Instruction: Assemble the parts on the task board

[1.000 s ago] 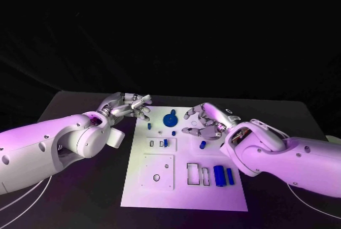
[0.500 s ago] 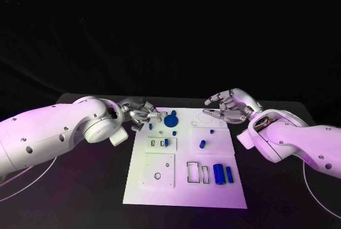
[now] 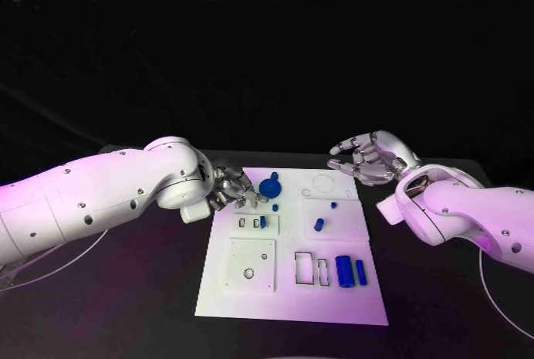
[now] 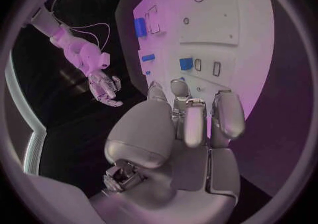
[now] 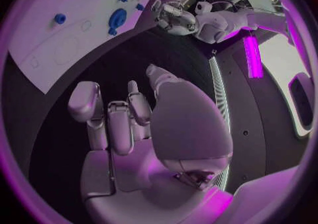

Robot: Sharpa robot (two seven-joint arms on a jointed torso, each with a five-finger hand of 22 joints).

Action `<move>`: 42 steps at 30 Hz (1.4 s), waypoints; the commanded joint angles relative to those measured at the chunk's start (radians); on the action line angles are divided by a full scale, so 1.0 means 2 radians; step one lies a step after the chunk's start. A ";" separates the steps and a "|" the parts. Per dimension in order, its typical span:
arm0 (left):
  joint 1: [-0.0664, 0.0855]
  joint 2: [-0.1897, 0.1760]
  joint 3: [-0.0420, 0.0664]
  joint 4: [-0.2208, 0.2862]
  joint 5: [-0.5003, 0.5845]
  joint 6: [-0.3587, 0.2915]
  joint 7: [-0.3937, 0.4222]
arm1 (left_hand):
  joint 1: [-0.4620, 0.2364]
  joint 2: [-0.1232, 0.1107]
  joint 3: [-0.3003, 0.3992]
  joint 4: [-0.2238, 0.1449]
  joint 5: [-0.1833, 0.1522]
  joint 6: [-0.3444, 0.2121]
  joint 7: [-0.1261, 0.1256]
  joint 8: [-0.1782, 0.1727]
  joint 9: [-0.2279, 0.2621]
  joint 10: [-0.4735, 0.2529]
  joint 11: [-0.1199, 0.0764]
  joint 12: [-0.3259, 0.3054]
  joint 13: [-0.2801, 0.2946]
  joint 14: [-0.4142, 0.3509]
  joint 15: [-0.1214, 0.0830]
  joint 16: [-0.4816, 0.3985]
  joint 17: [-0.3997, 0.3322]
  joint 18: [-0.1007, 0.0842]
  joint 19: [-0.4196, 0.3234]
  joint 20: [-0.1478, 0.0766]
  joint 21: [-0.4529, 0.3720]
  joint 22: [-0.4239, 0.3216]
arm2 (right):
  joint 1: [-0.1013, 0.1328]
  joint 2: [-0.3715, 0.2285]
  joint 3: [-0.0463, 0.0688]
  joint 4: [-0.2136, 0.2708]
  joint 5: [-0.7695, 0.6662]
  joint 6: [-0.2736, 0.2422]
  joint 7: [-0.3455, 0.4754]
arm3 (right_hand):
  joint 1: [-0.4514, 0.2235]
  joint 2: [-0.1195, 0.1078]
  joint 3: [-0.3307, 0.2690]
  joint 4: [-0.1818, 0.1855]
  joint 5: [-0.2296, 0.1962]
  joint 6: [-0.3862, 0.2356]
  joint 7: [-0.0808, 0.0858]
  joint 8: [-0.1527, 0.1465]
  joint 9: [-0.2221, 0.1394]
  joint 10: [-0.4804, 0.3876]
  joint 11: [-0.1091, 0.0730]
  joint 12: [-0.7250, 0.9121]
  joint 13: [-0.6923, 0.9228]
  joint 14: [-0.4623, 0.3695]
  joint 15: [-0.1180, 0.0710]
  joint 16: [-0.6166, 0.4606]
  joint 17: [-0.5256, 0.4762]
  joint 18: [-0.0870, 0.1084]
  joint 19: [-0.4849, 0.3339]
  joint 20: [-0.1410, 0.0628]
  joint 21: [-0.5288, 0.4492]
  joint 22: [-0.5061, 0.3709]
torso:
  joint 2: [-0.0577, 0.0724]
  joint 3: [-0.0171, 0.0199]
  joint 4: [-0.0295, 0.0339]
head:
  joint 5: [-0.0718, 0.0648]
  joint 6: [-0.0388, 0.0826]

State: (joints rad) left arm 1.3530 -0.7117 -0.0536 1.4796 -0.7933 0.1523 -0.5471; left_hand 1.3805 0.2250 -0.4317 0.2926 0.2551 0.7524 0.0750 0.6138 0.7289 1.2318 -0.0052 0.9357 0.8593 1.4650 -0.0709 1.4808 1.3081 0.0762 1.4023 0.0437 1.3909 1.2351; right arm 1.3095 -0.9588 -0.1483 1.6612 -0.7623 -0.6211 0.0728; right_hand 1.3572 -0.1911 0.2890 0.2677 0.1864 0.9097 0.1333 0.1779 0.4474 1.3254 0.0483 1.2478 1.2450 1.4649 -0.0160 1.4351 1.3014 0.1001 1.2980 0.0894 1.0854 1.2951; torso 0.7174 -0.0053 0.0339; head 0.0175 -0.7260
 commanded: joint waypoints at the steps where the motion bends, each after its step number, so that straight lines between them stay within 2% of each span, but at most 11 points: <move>1: 0.002 0.007 -0.001 -0.004 -0.014 0.038 -0.041 | 0.006 0.007 -0.014 -0.001 0.008 -0.001 -0.001 0.000 0.001 0.020 -0.001 0.034 0.034 0.045 0.001 0.019 0.097 -0.009 0.017 0.000 0.017 0.031 | 0.000 0.001 0.000 -0.001 -0.005 -0.001 -0.005 | 0.007 -0.001 0.008 -0.002 0.008 -0.004 -0.001 0.002 0.000 0.004 0.000 0.001 0.001 0.019 -0.003 -0.002 0.001 0.006 0.003 -0.002 -0.001 0.000 | 0.000 -0.0002 -0.0004 | 0.000 0.000; 2: 0.002 0.009 -0.002 -0.005 -0.014 0.041 -0.043 | 0.007 0.007 -0.014 -0.001 0.009 0.000 -0.002 0.001 0.002 0.031 -0.001 0.054 0.055 0.047 0.001 0.027 0.107 -0.012 0.025 0.000 0.027 0.048 | 0.000 0.001 0.000 -0.001 -0.007 -0.001 -0.007 | 0.007 -0.003 0.010 -0.002 0.013 -0.004 -0.001 0.002 0.000 0.004 0.000 0.002 0.001 0.019 -0.003 -0.002 0.002 0.006 0.004 -0.002 -0.001 -0.001 | 0.000 -0.0004 -0.0004 | 0.000 0.000; 4: 0.003 0.012 -0.002 -0.006 -0.015 0.045 -0.046 | 0.007 0.007 -0.015 -0.001 0.009 -0.001 -0.002 0.000 0.001 0.037 -0.001 0.065 0.065 0.048 0.001 0.030 0.111 -0.014 0.030 0.000 0.032 0.058 | 0.000 0.001 0.000 -0.001 -0.009 -0.001 -0.010 | 0.006 -0.004 0.012 -0.003 0.017 -0.005 -0.001 0.002 0.000 0.005 0.000 0.003 0.002 0.020 -0.003 -0.002 0.003 0.006 0.005 -0.002 -0.001 0.000 | 0.000 -0.0008 -0.0004 | 0.000 -0.001; 15: 0.003 0.032 -0.009 -0.018 -0.029 0.045 -0.058 | -0.006 0.005 -0.016 0.000 0.012 0.002 -0.001 0.001 0.001 0.043 -0.001 0.085 0.084 0.050 0.002 0.036 0.118 -0.017 0.036 0.000 0.041 0.074 | 0.001 0.001 0.000 -0.003 -0.015 0.000 -0.021 | 0.003 -0.009 0.016 -0.002 0.021 -0.005 0.000 0.002 0.000 -0.004 0.000 -0.010 -0.011 0.017 -0.003 -0.008 -0.007 0.008 0.000 -0.002 -0.014 -0.008 | 0.001 -0.0012 -0.0004 | -0.003 -0.003; 19: 0.003 0.037 -0.011 -0.022 -0.031 0.044 -0.060 | -0.010 0.003 -0.016 0.000 0.015 0.003 -0.001 0.002 0.001 0.043 -0.001 0.086 0.085 0.050 0.002 0.036 0.119 -0.017 0.036 0.000 0.042 0.075 | 0.001 0.001 0.000 -0.004 -0.014 -0.002 -0.021 | -0.002 -0.016 0.032 -0.002 0.021 -0.010 0.000 0.002 0.001 -0.055 0.000 -0.087 -0.088 -0.008 -0.003 -0.063 -0.078 0.023 -0.041 -0.001 -0.097 -0.056 | 0.001 -0.0013 -0.0004 | -0.003 -0.004; 23: 0.003 0.040 -0.012 -0.025 -0.033 0.044 -0.061 | -0.014 0.003 -0.017 0.000 0.017 0.003 -0.002 0.002 0.001 0.043 -0.001 0.088 0.086 0.050 0.002 0.037 0.120 -0.018 0.037 0.000 0.043 0.076 | 0.001 0.001 0.000 -0.006 -0.011 -0.006 -0.020 | -0.006 -0.025 0.051 -0.004 0.020 -0.018 0.002 0.001 0.001 -0.123 0.003 -0.221 -0.222 -0.053 0.000 -0.176 -0.198 0.042 -0.097 0.001 -0.229 -0.138 | 0.001 -0.0015 -0.0004 | -0.004 -0.005; 24: 0.003 0.040 -0.012 -0.025 -0.033 0.044 -0.061 | -0.016 0.002 -0.017 0.000 0.017 0.003 -0.002 0.003 0.002 0.043 -0.001 0.089 0.087 0.050 0.002 0.037 0.120 -0.018 0.037 0.001 0.043 0.078 | 0.001 0.001 0.000 -0.007 -0.011 -0.006 -0.019 | -0.008 -0.027 0.055 -0.004 0.019 -0.019 0.003 0.002 0.002 -0.125 0.003 -0.236 -0.237 -0.067 0.001 -0.215 -0.233 0.042 -0.100 0.002 -0.242 -0.148 | 0.001 -0.0014 -0.0004 | -0.004 -0.005; 29: 0.003 0.043 -0.012 -0.026 -0.034 0.048 -0.062 | -0.025 -0.001 -0.016 0.000 0.028 0.005 -0.002 0.005 0.003 0.043 -0.001 0.093 0.090 0.051 0.002 0.038 0.121 -0.019 0.039 0.000 0.046 0.082 | 0.001 0.002 -0.001 -0.008 -0.008 -0.008 -0.018 | -0.012 -0.031 0.062 -0.006 0.019 -0.021 0.004 0.004 0.004 -0.125 0.005 -0.260 -0.267 -0.086 0.002 -0.288 -0.289 0.041 -0.100 0.005 -0.267 -0.170 | 0.002 -0.0015 -0.0003 | -0.005 -0.007; 35: 0.004 0.047 -0.012 -0.030 -0.034 0.059 -0.065 | -0.035 -0.007 -0.017 0.000 0.033 0.006 -0.003 0.008 0.005 0.043 -0.001 0.095 0.092 0.051 0.002 0.038 0.121 -0.019 0.038 0.000 0.046 0.083 | 0.001 0.003 -0.001 -0.010 -0.006 -0.008 -0.018 | -0.016 -0.035 0.066 -0.007 0.019 -0.025 0.008 0.006 0.006 -0.128 0.010 -0.310 -0.322 -0.098 0.009 -0.369 -0.310 0.041 -0.106 0.011 -0.315 -0.211 | 0.001 -0.0012 -0.0005 | -0.004 -0.009; 39: 0.004 0.052 -0.013 -0.035 -0.034 0.066 -0.066 | -0.036 -0.009 -0.015 -0.001 0.051 0.004 -0.004 0.009 0.006 0.042 -0.002 0.097 0.094 0.051 0.001 0.038 0.122 -0.019 0.039 0.000 0.047 0.085 | 0.001 0.004 -0.001 -0.011 -0.004 -0.007 -0.016 | -0.017 -0.036 0.067 -0.008 0.019 -0.027 0.010 0.008 0.008 -0.128 0.013 -0.332 -0.349 -0.099 0.012 -0.406 -0.313 0.041 -0.105 0.014 -0.336 -0.231 | 0.002 -0.0014 -0.0007 | -0.004 -0.011; 42: 0.003 0.056 -0.013 -0.039 -0.034 0.069 -0.066 | -0.029 -0.010 -0.015 0.000 0.097 0.002 -0.004 0.008 0.006 0.041 -0.003 0.099 0.095 0.051 0.001 0.038 0.122 -0.019 0.039 -0.001 0.048 0.087 | 0.001 0.005 -0.001 -0.012 -0.003 -0.008 -0.014 | -0.017 -0.035 0.068 -0.009 0.020 -0.026 0.011 0.008 0.008 -0.127 0.013 -0.334 -0.352 -0.097 0.012 -0.410 -0.313 0.041 -0.104 0.015 -0.338 -0.234 | 0.001 -0.0018 -0.0005 | -0.006 -0.012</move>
State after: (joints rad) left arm 1.3589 -0.6037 -0.0798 1.4047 -0.8577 0.2558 -0.6738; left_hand 1.3168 0.2062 -0.4316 0.2925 0.4360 0.7563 0.0712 0.6258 0.7403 1.3136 -0.0053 1.1299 1.0480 1.4650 -0.0710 1.5520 1.3077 0.0454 1.4581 0.0430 1.4824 1.3079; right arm 1.3104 -0.9510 -0.1501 1.6377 -0.7701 -0.6359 0.0356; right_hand 1.3254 -0.2568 0.4212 0.2510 0.2228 0.8571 0.1497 0.1895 0.4622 1.0679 0.0698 0.5860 0.5405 1.2717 0.0052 0.6178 0.6757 0.1778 1.0877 0.1113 0.4140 0.8274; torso 0.7205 -0.0082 0.0329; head 0.0084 -0.7480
